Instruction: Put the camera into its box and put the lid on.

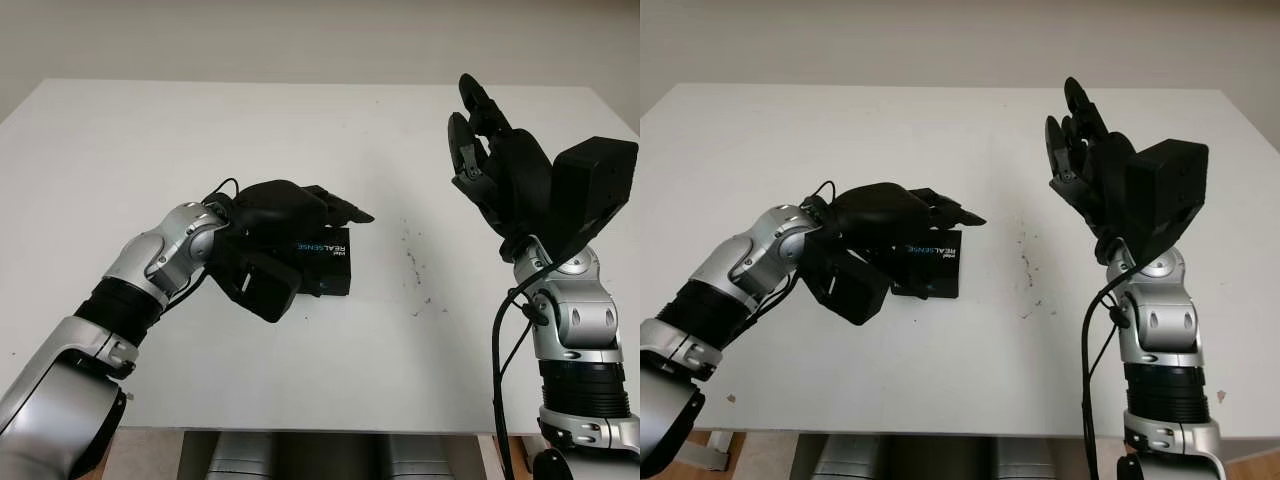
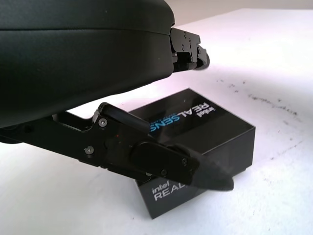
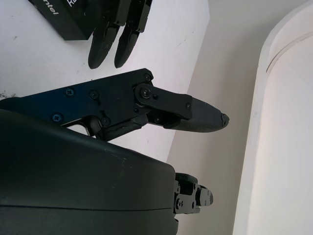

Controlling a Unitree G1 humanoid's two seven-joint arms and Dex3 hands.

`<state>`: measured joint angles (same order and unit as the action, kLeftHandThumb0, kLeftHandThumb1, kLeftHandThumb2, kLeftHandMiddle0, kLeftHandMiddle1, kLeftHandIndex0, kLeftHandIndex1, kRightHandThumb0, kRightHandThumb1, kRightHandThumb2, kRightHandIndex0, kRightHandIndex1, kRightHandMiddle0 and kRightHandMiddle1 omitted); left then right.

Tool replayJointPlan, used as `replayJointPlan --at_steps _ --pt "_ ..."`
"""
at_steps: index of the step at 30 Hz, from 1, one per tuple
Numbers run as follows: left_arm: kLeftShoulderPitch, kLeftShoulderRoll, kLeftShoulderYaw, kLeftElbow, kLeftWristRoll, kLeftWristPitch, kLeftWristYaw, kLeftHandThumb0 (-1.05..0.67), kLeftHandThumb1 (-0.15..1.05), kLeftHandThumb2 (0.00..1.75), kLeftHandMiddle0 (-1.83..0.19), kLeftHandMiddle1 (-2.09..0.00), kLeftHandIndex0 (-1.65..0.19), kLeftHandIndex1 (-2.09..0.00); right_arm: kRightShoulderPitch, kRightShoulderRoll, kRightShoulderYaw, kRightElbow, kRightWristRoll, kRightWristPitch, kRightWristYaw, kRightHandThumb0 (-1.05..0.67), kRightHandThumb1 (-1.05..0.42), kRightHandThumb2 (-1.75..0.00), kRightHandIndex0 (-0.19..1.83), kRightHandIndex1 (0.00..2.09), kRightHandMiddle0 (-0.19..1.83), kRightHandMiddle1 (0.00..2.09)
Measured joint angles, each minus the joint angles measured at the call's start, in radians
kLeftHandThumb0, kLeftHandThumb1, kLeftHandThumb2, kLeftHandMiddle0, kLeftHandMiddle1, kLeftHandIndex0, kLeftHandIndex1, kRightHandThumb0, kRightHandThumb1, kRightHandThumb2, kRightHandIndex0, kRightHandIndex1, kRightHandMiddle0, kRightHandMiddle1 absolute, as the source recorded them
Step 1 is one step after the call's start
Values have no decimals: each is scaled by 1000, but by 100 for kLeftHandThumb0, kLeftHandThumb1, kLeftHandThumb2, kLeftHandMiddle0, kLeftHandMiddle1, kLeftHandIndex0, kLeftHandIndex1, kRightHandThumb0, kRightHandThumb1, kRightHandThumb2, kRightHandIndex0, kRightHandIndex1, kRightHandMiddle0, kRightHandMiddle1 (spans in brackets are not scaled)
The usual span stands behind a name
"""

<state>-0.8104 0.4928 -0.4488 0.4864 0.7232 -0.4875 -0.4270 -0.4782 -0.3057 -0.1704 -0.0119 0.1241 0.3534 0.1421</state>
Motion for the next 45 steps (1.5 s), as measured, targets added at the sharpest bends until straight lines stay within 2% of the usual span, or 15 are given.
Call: replayJointPlan --at_steps 9,13,22,26,32,35,40,45 --pt "27 2 -4 -26 2 37 0 -74 105 18 17 -4 11 -4 0 0 0 0 0 0 9 -62 -105 -62 -7 5 -6 4" --pt "36 6 -3 -44 -14 59 -4 -78 105 32 19 -1 14 -4 0 0 0 0 -1 0 17 -63 -105 -62 -7 5 -6 5" --pt "114 10 67 -107 -169 167 -55 -79 105 46 19 0 19 -2 0 -1 0 0 -1 0 18 -62 -105 -62 -7 5 -6 5" --pt "131 13 142 -158 -270 243 -75 -79 105 49 19 0 19 0 0 0 -1 -1 0 1 17 -61 -105 -64 -7 5 -6 5" --pt "165 -11 307 -207 -512 410 -95 -84 105 52 19 0 19 0 5 2 1 -1 2 -9 18 -63 -105 -62 -8 5 -7 4" --pt "188 -33 378 -226 -591 451 -52 -80 105 55 19 -1 19 -1 7 9 1 -5 2 -9 14 -63 -105 -63 -9 4 -9 3" --pt "228 -141 562 -238 -814 514 72 -78 105 52 19 0 19 0 16 34 11 -9 3 -41 10 -67 -105 -61 -16 2 -14 1" --pt "239 -165 667 -240 -934 560 135 -78 105 54 19 0 19 0 20 52 19 2 -1 -92 5 -67 -105 -64 -19 0 -19 0"
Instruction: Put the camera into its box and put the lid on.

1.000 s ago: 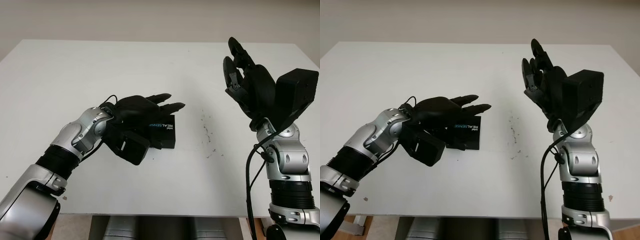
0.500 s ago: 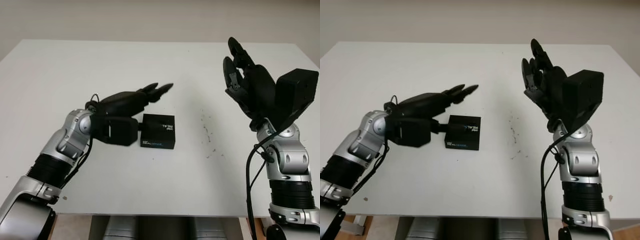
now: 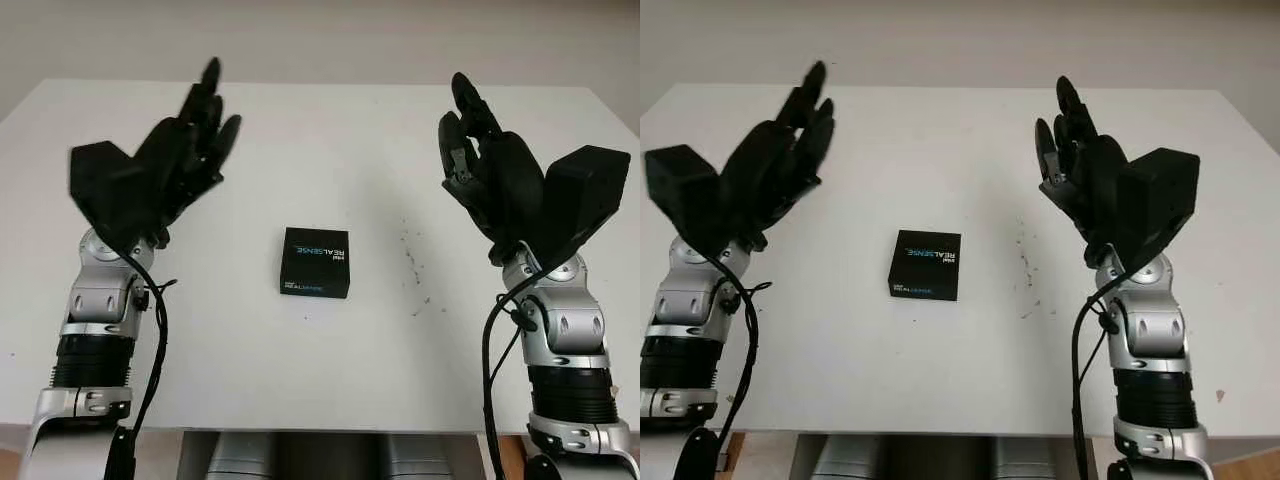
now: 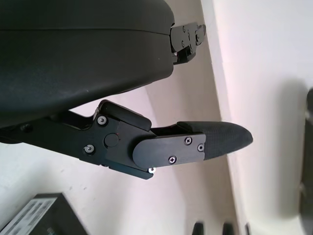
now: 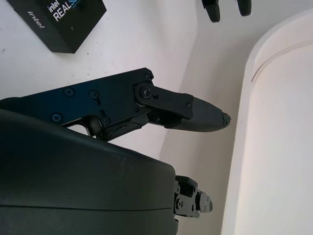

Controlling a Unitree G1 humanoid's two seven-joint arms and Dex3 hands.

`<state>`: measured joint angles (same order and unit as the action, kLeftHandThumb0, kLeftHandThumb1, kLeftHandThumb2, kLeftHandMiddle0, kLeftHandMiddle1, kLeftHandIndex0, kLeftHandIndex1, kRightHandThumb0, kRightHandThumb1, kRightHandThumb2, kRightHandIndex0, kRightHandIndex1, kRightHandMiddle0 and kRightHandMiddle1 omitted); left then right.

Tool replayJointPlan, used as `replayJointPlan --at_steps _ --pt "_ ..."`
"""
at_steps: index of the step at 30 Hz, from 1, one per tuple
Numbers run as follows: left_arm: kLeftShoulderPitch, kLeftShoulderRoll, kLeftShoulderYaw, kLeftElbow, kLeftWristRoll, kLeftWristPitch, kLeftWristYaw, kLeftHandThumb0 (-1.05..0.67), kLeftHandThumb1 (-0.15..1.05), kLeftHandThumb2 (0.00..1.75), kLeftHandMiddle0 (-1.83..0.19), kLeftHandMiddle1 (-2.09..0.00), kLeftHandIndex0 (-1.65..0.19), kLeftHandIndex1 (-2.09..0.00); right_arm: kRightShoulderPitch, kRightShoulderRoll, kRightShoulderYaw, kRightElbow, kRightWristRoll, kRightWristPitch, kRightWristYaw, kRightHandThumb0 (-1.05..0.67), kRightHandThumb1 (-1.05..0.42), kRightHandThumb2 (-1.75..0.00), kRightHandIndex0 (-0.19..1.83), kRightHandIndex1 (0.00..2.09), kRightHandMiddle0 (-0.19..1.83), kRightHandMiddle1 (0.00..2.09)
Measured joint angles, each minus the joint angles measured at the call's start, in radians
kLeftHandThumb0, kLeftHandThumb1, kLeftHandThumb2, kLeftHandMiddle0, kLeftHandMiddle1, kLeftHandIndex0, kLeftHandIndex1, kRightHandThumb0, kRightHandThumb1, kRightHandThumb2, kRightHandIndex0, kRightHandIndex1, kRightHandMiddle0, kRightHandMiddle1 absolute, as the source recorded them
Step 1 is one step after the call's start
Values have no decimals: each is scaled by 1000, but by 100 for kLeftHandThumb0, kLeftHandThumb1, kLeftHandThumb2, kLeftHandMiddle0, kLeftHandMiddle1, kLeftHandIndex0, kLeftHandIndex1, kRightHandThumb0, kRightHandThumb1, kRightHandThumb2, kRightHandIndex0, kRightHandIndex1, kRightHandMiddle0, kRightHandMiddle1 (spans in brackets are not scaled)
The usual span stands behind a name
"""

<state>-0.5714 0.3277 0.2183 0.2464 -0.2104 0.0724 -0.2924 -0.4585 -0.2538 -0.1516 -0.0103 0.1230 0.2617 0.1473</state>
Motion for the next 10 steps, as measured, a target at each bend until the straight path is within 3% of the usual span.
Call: replayJointPlan --at_steps 4,10 --pt "20 -13 44 -5 -63 13 9 -76 105 53 19 0 19 0 9 32 16 4 -1 -18 -13 -68 -105 -63 -19 0 -19 0" --pt "109 -46 38 -54 -68 12 25 -75 105 53 19 0 19 0 18 48 24 39 1 -18 -2 -68 -105 -64 -19 0 -19 0"
